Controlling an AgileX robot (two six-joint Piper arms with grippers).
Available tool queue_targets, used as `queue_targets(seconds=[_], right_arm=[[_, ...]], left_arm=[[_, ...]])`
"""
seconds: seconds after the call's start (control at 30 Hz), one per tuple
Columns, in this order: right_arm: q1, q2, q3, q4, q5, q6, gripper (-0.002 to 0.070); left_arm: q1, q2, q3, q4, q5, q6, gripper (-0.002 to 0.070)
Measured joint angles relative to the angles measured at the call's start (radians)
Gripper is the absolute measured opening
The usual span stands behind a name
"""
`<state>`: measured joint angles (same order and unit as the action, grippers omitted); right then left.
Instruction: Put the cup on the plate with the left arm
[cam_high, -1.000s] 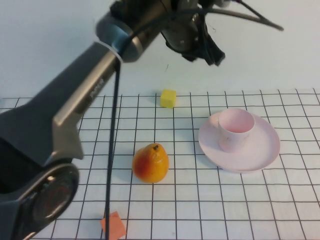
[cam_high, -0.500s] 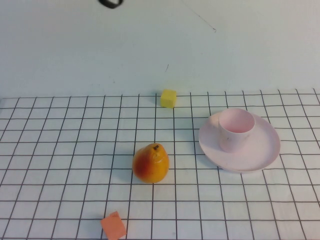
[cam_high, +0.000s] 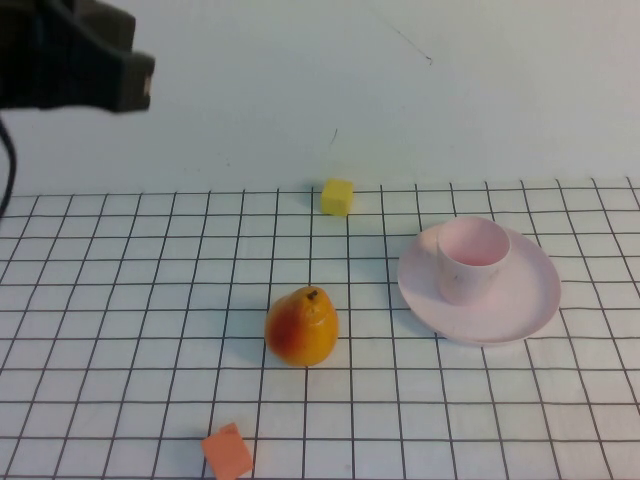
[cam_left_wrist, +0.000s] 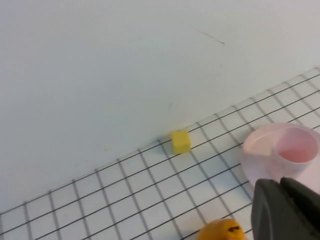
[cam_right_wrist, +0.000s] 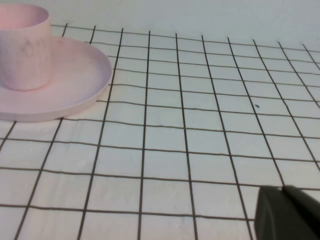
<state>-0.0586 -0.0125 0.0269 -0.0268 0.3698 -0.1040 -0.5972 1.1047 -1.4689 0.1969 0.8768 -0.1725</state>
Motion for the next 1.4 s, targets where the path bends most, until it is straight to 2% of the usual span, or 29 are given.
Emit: queue_targets(seconds=[0.2,0.77,0.93,1.07,1.23,1.4], right_arm=[[0.000,0.000,0.000,0.000,0.000,0.000,-0.0002],[0.000,0.000,0.000,0.000,0.000,0.000,-0.0002],[0.000,0.000,0.000,0.001,0.000,0.000,-0.0002],[0.000,0.000,0.000,0.002,0.000,0.000,-0.0002],[0.000,0.000,0.000,0.002,0.000,0.000,-0.0002],[0.000,0.000,0.000,0.002,0.000,0.000,-0.0002]], left_arm=[[0.000,-0.153,0.231,-0.126,-0.159,0.004,-0.0001],[0.019,-0.179,0.477,-0.172,-0.163,0.000,-0.0001],[0.104,-0.304,0.610,-0.202,-0.287,0.000,-0.0001],[0.220,-0.451,0.763,-0.240,-0.441,0.000,-0.0001],[0.387,-0.657,1.020,-0.304,-0.568,0.000,-0.0001],[0.474,-0.892,1.293,-0.306,-0.714,0.002,-0.0001]])
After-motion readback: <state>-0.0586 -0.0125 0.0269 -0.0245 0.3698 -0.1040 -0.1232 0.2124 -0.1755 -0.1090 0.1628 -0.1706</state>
